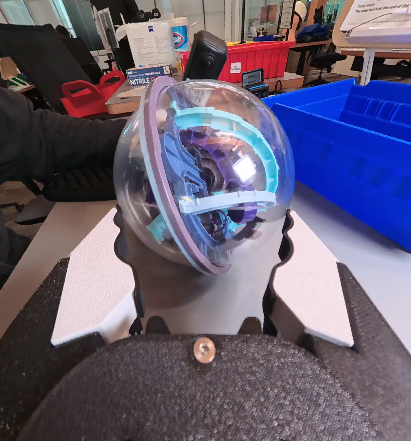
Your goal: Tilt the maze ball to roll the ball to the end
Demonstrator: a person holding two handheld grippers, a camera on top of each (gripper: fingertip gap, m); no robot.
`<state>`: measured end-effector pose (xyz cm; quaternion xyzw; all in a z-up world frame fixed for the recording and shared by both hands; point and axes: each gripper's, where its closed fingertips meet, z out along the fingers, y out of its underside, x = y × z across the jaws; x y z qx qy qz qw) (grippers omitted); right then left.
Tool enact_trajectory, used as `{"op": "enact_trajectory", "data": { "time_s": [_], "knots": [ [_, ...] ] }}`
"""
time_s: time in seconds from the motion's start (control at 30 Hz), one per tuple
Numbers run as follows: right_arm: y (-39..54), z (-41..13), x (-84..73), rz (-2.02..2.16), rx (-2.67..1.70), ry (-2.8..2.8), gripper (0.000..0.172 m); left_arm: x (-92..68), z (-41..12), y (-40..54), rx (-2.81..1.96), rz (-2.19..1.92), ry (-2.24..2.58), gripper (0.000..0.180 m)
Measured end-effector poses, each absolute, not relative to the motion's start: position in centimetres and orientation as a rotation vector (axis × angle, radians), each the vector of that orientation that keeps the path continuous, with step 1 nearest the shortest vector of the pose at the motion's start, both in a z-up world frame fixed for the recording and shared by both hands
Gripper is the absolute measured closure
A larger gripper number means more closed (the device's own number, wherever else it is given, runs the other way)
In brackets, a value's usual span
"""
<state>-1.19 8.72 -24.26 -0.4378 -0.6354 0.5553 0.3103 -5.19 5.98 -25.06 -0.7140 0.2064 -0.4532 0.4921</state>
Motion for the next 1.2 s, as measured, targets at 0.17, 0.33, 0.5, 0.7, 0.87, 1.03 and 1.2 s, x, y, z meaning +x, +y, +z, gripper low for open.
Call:
{"op": "enact_trajectory", "data": {
  "time_s": [0.17,0.33,0.5,0.7,0.87,1.03,1.2],
  "knots": [
    [8.9,-23.9,-1.3,1.508,-1.260,-1.647,0.043,-5.2,-24.9,6.1,-1.732,-1.202,0.441,0.043],
    [8.8,-23.9,-1.3,1.526,-1.361,-1.625,0.043,-5.4,-24.7,6.2,-1.725,-1.277,0.390,0.043],
    [8.8,-23.8,-1.4,1.539,-1.394,-1.618,0.043,-5.4,-24.6,6.3,-1.723,-1.296,0.367,0.043],
    [8.8,-23.8,-1.3,1.545,-1.372,-1.618,0.043,-5.3,-24.6,6.2,-1.725,-1.281,0.376,0.043],
    [8.8,-23.9,-1.2,1.537,-1.338,-1.629,0.043,-5.2,-24.7,6.1,-1.726,-1.249,0.396,0.043],
    [8.7,-24.6,-0.8,1.465,-1.242,-1.694,0.043,-4.9,-24.5,6.1,-1.735,-1.101,0.465,0.043],
    [8.6,-25.7,-0.5,1.349,-1.141,-1.773,0.040,-4.2,-24.2,6.1,-1.757,-0.870,0.561,0.043]
  ]
}}
